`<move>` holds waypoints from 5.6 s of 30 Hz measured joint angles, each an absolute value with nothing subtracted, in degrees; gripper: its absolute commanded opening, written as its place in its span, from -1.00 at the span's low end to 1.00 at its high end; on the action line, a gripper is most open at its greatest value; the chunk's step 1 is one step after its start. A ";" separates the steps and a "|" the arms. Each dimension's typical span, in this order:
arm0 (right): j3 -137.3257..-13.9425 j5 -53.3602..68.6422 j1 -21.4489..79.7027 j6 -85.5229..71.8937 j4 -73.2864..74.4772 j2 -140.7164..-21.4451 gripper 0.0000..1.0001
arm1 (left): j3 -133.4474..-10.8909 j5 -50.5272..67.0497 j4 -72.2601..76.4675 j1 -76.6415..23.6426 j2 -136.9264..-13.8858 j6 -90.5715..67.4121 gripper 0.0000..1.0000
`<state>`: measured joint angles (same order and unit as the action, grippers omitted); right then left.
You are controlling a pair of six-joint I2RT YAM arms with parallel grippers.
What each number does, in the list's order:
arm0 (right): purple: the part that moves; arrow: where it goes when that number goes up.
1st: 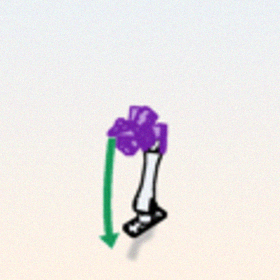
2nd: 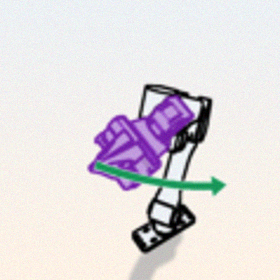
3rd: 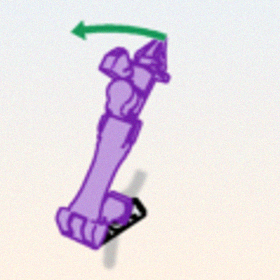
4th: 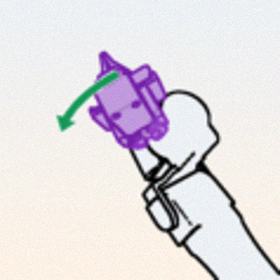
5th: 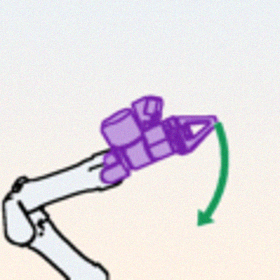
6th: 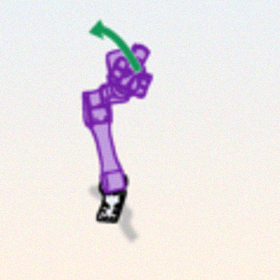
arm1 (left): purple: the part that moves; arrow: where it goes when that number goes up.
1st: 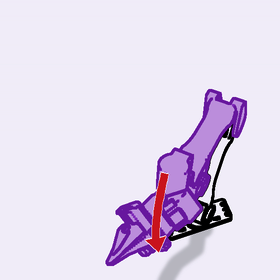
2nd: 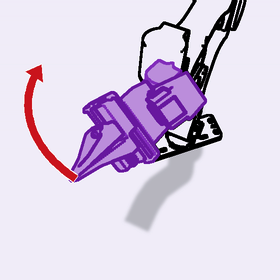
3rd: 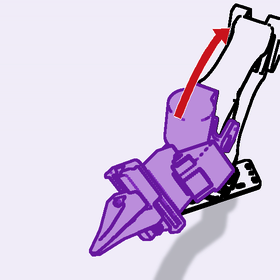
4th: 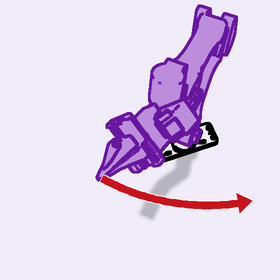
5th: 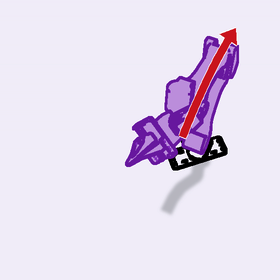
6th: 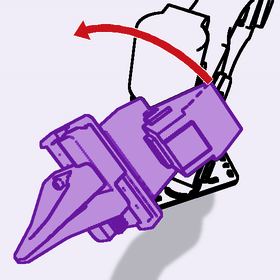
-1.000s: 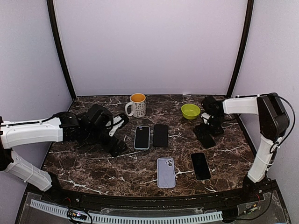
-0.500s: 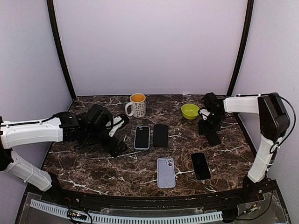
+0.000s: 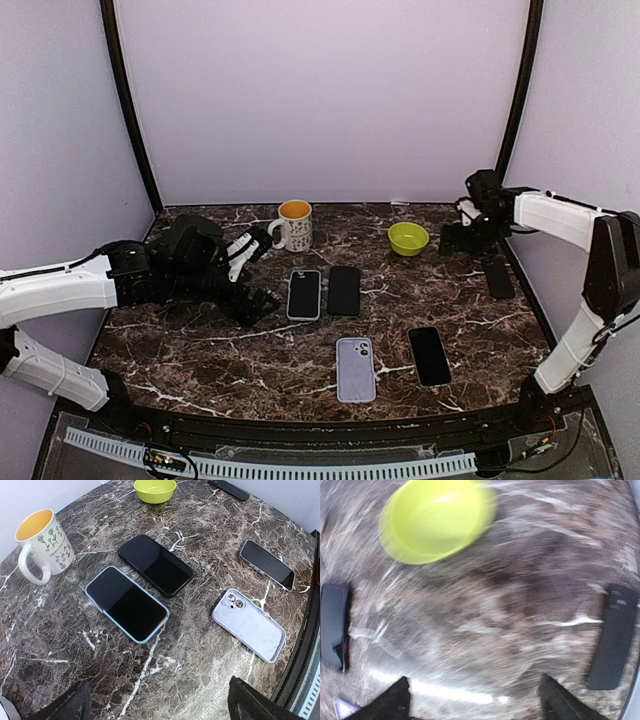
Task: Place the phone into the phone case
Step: Pick up the phone at the corner of the board, then pass from the right arm to the left, then pass from the left arm to the right, then pass from the right arm to the left
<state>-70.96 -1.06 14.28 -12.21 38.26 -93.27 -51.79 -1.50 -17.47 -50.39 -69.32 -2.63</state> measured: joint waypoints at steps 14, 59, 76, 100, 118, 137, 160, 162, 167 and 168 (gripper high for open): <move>-83.70 -2.61 -9.39 -6.39 44.23 -116.49 0.97 | -51.75 -0.86 -17.45 -50.39 -70.43 -1.69 0.98; -72.71 -2.09 11.97 -5.78 47.11 -108.88 -0.03 | -51.57 -0.89 -17.63 -50.39 -70.61 1.48 0.95; -71.46 9.78 30.00 -16.21 34.06 -89.76 -0.16 | -51.55 0.99 -4.69 -54.19 -71.35 -4.62 0.80; -80.68 -9.10 59.31 -34.59 10.92 -87.70 -0.27 | -55.11 -9.45 18.68 -58.72 -76.99 -4.69 -0.32; -82.52 -5.76 59.81 -25.76 10.66 -87.05 0.88 | -54.15 -14.00 19.11 -58.04 -76.66 -2.55 -1.00; -80.60 39.35 52.64 -1.96 11.62 -77.28 -0.12 | -47.20 20.75 24.67 -58.19 -61.60 -6.13 -1.00; -84.68 16.86 49.32 -36.95 20.47 -78.17 -1.00 | -37.67 -16.99 35.81 -68.49 -61.23 45.10 0.66; -85.49 16.91 49.58 -38.72 20.43 -78.19 -1.00 | -33.04 -19.07 47.64 -70.59 -66.22 57.63 0.67; -85.91 17.06 50.85 -41.21 20.23 -78.37 -1.00 | -30.48 -21.78 72.58 -71.88 -81.06 83.22 0.65; -85.91 17.10 51.07 -41.36 20.21 -78.52 -1.00 | -30.65 -22.24 76.38 -71.92 -83.15 87.07 0.64</move>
<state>-85.91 17.10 51.07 -41.36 20.21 -78.52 -30.65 -22.24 76.38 -71.92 -83.15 87.07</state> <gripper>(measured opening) 0.057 0.834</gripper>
